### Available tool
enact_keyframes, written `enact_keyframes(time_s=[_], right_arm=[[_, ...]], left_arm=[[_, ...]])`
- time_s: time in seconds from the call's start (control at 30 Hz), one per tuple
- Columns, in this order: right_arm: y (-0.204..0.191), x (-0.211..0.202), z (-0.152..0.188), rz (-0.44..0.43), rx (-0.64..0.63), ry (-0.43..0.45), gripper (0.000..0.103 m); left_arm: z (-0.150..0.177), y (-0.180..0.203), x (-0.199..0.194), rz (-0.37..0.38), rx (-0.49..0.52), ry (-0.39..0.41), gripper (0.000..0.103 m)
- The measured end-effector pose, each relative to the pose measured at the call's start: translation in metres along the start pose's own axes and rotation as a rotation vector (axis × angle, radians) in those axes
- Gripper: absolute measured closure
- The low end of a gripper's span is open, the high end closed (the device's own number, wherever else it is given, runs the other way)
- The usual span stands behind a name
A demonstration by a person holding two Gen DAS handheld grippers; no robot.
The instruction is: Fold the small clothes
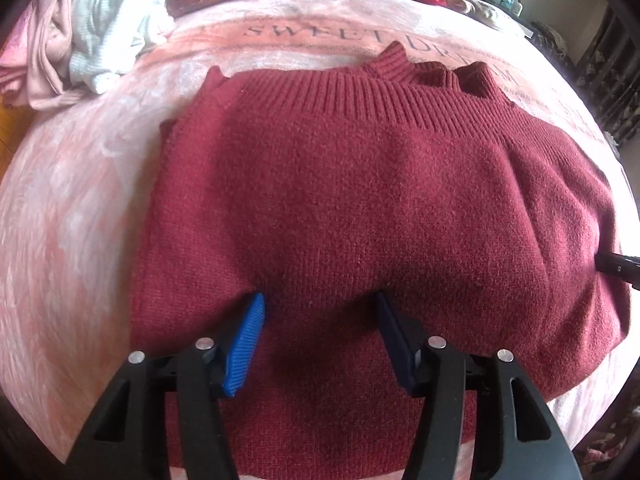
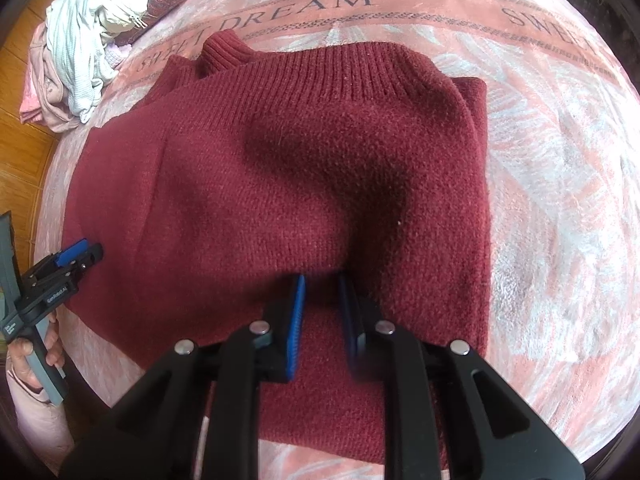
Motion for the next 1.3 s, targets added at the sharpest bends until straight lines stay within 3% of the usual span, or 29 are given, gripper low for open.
enact_keyframes(time_s=[0.03,0.13,0.27,0.47,0.67,0.8,0.83,0.9,1.03,1.3], right_arm=[[0.003,-0.008,0.001,-0.004,0.006,0.003,0.083],[0.016,-0.035,0.004,0.048,0.008,0.041,0.059],[0.043,-0.046,0.011,0.063,0.059,0.012,0.045],[0.058,-0.025,0.020,-0.020,0.097,-0.046,0.038],[0.071,0.005,0.021,-0.108,0.139,-0.097,0.035],[0.067,0.005,0.021,-0.107,0.106,-0.076,0.041],[0.066,0.005,0.021,-0.106,0.098,-0.074,0.045],[0.058,0.008,0.020,-0.161,0.108,-0.089,0.064],[0.058,0.007,0.018,-0.159,0.126,-0.104,0.077],[0.055,-0.001,0.011,-0.133,0.205,-0.150,0.085]], left_arm=[[0.000,0.000,-0.001,-0.002,0.001,-0.004,0.045],[-0.002,0.001,-0.008,-0.008,-0.002,-0.011,0.045],[-0.012,0.013,-0.018,0.014,0.001,0.007,0.045],[-0.025,0.032,-0.016,0.027,0.032,0.005,0.044],[-0.028,0.039,-0.003,0.012,0.077,-0.008,0.037],[-0.027,0.036,0.004,0.047,0.058,-0.021,0.035],[-0.027,0.035,0.005,0.055,0.054,-0.022,0.034],[-0.026,0.035,0.007,0.054,0.059,-0.024,0.034],[-0.024,0.038,0.007,0.035,0.070,-0.029,0.033],[-0.025,0.036,0.013,0.029,0.075,-0.033,0.027]])
Point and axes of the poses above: each gripper's, at about its wrist camera, not at the fingertips, and x roughly the way its jaws point, y to its right, z to its underside, the point moved 6 cm from there along x, roughly the way its jaws point, and after that the axes turned 1 degree about y, right-handed, at the moved point
